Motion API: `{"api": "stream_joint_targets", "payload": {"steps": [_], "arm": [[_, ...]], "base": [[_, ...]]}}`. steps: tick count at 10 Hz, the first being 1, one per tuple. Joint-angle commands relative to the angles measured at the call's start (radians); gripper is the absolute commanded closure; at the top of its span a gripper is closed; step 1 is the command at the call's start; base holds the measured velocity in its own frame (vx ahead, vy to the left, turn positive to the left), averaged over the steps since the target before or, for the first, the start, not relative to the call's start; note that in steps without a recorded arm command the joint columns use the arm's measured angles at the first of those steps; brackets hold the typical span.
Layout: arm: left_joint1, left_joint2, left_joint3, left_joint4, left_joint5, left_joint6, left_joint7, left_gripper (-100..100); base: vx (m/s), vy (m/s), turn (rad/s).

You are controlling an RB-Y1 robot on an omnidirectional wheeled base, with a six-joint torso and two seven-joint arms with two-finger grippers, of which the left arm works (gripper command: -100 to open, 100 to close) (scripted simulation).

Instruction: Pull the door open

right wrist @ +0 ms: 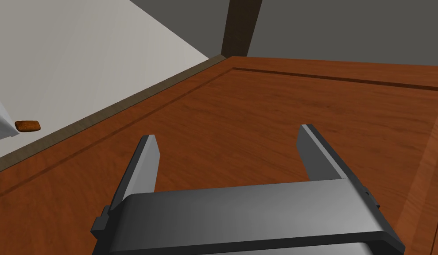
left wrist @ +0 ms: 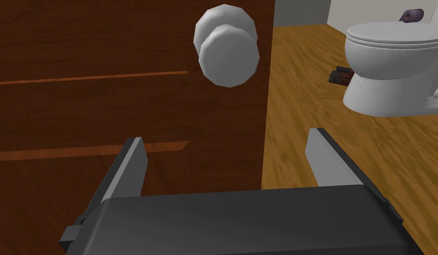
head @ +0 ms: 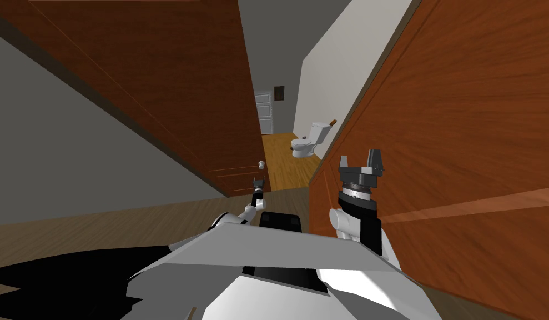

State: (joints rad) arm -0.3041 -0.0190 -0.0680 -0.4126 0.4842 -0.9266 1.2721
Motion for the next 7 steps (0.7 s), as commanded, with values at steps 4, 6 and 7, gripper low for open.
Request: {"api": "stream_joint_targets", "payload": {"steps": [4,6,7], "arm": [[-0.005,0.057,0.008,0.006,0.003,0.025,0.002,-100],[-0.007,0.065,0.01,0.007,0.005,0.03,0.005,-100],[-0.011,0.07,0.013,0.007,0.007,0.035,0.011,-100]], "base": [[-0.063,0.036,0.0],[0.01,0.011,-0.059],[0.129,-0.005,-0.153]]}}
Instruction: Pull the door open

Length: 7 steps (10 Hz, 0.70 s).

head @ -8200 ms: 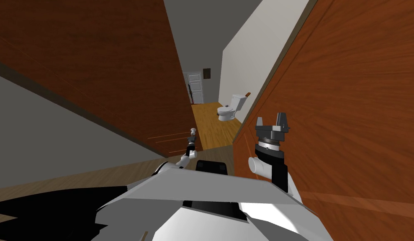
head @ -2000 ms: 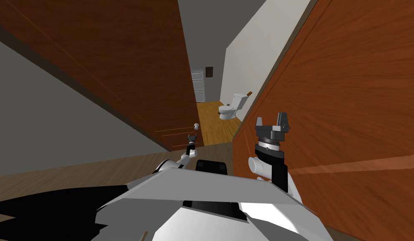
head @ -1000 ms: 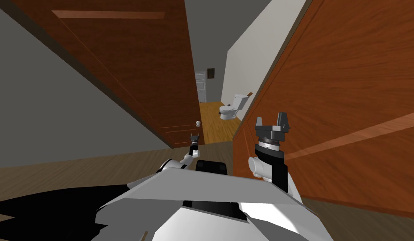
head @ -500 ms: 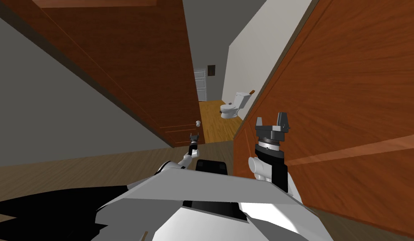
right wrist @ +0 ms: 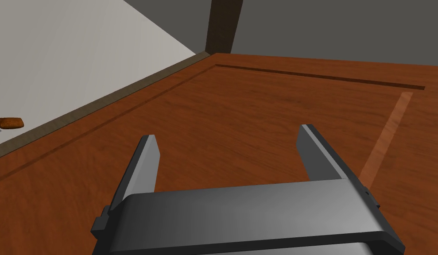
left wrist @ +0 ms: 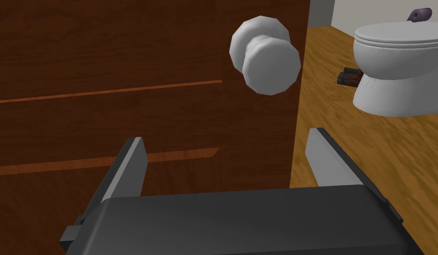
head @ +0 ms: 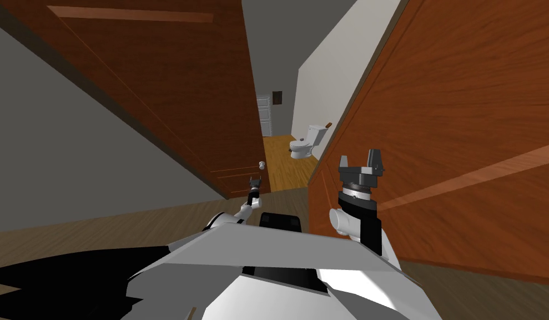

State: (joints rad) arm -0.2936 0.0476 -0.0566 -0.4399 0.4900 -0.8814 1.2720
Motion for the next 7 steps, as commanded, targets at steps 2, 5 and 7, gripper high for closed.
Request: {"api": "stream_joint_targets", "payload": {"steps": [2,5,7], "arm": [[-0.024,0.004,0.004,0.034,0.004,-0.007,0.017,-100],[-0.027,-0.001,0.006,0.034,0.006,-0.004,0.025,-100],[-0.029,-0.005,0.007,0.033,0.008,-0.003,0.029,-100]], "base": [[0.165,0.001,-0.066],[0.191,0.009,-0.017],[0.199,-0.029,0.036]]}}
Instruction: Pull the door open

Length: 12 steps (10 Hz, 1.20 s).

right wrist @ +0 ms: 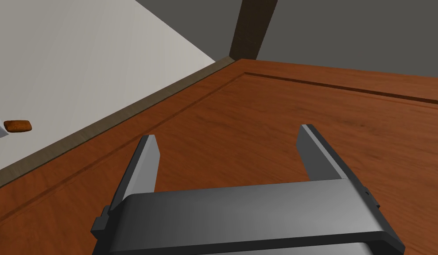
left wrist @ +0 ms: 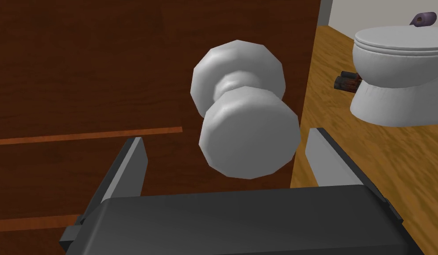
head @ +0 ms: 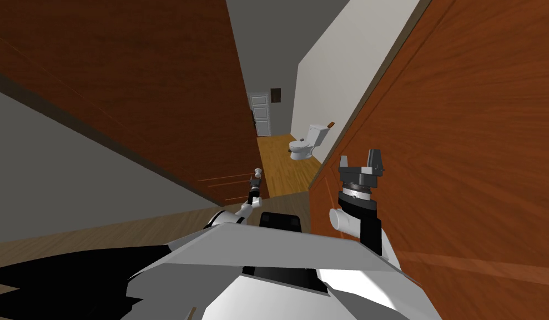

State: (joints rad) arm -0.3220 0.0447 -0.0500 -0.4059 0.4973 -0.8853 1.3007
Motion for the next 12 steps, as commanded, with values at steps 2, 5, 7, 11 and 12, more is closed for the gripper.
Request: {"api": "stream_joint_targets", "payload": {"steps": [2,5,7,11,12], "arm": [[-0.001,-0.002,0.0,-0.001,0.001,0.002,0.001,-100],[-0.001,-0.002,0.0,-0.001,0.001,0.002,0.001,100],[-0.001,-0.002,0.0,-0.001,0.001,0.002,0.001,100],[0.001,0.007,-0.008,0.0,-0.001,0.002,0.017,100],[0.001,0.007,-0.008,0.0,-0.001,0.002,0.017,100]], "base": [[0.135,0.0,0.028],[-0.02,-0.005,-0.013],[-0.012,0.0,-0.001],[-0.109,0.009,-0.012],[-0.141,0.006,-0.006]]}}
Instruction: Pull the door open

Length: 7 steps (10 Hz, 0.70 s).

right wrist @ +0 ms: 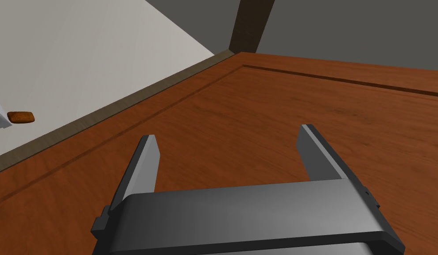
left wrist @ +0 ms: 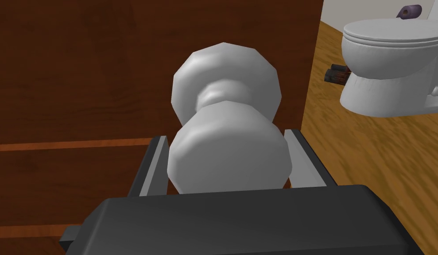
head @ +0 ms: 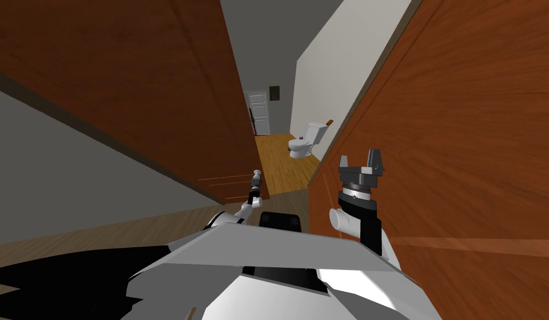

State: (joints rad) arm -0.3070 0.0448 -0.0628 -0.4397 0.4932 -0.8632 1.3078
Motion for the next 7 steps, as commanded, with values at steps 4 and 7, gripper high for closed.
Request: {"api": "stream_joint_targets", "payload": {"steps": [4,7], "arm": [[-0.012,0.031,-0.008,0.033,0.001,-0.027,0.04,100],[-0.01,0.042,-0.015,0.032,-0.001,-0.03,0.056,100]], "base": [[-0.126,-0.02,0.018],[-0.145,-0.022,0.023]]}}
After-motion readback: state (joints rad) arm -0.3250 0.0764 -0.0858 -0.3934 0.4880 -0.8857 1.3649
